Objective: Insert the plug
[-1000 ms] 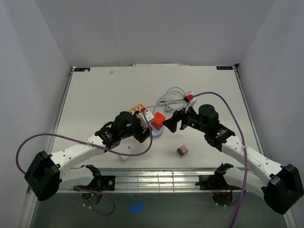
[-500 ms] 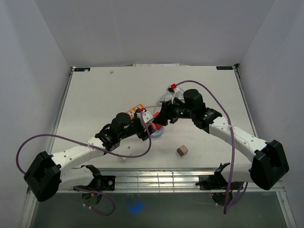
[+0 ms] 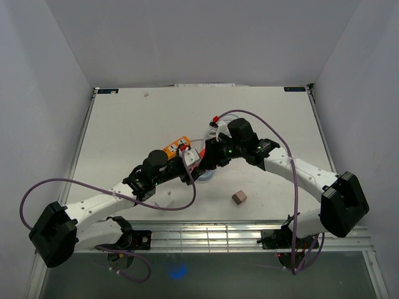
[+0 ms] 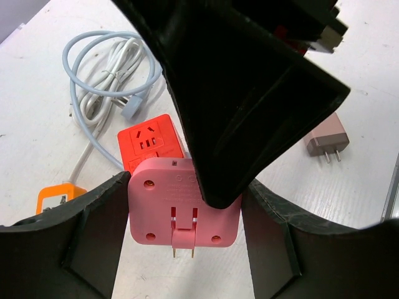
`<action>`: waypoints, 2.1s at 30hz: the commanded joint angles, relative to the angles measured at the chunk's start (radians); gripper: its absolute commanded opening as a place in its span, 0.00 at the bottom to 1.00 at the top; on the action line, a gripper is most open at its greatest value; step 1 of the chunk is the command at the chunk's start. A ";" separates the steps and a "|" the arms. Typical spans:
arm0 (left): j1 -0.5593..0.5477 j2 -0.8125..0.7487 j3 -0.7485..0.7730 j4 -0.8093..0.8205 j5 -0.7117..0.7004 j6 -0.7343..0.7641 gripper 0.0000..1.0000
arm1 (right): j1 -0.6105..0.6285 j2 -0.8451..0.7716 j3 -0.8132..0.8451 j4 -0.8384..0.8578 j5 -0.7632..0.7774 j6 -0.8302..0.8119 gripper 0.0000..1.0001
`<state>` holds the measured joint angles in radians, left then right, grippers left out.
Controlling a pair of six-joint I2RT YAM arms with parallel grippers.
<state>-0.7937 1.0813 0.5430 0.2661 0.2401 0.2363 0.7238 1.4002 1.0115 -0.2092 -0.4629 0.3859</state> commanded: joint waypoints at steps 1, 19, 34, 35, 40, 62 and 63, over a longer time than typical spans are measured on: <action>-0.004 -0.038 -0.011 0.044 0.039 0.015 0.55 | 0.009 0.008 0.050 0.001 0.003 -0.001 0.58; -0.007 -0.008 0.003 0.051 0.053 0.018 0.55 | 0.039 0.080 0.119 -0.009 -0.023 -0.012 0.21; -0.006 -0.109 -0.051 0.073 -0.172 -0.162 0.96 | 0.040 0.151 0.208 -0.119 0.127 -0.171 0.08; -0.006 -0.135 -0.052 0.071 -0.223 -0.207 0.97 | 0.040 0.154 0.208 -0.116 0.128 -0.179 0.08; 0.008 -0.208 -0.057 0.050 -0.343 -0.327 0.98 | 0.040 0.177 0.222 -0.119 0.164 -0.229 0.08; 0.329 -0.043 0.026 -0.116 -0.285 -0.712 0.98 | 0.046 0.316 0.328 -0.237 0.153 -0.321 0.08; 0.333 -0.020 0.029 -0.116 -0.274 -0.718 0.98 | 0.048 0.319 0.329 -0.239 0.158 -0.321 0.08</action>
<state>-0.4736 1.0275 0.5400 0.1574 -0.0742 -0.4572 0.7624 1.7164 1.2873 -0.4370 -0.3084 0.0757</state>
